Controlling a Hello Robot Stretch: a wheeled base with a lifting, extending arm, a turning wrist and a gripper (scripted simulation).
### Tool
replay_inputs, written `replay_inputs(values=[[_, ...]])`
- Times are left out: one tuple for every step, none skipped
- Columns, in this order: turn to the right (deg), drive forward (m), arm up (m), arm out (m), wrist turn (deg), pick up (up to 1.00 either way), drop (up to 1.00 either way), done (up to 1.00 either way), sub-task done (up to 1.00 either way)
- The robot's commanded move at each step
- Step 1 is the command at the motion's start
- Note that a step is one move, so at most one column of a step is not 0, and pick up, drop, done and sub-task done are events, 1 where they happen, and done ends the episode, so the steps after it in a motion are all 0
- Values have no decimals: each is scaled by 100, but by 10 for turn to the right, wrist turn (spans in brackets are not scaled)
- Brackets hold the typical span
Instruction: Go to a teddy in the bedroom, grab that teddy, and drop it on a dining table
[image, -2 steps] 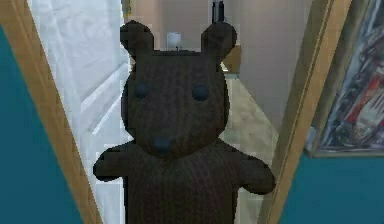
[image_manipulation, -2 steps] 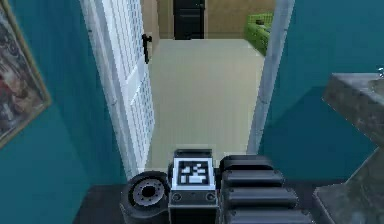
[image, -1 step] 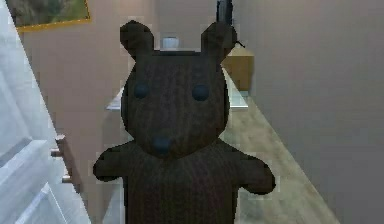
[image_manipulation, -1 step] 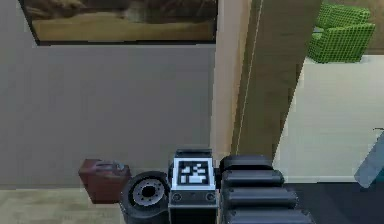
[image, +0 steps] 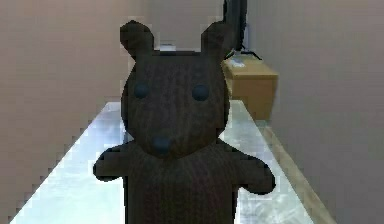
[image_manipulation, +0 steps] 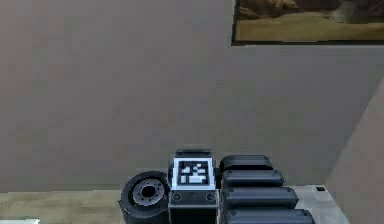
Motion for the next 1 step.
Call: replay_inputs(values=[[-210,0,0,0,0,0,0,0,0]])
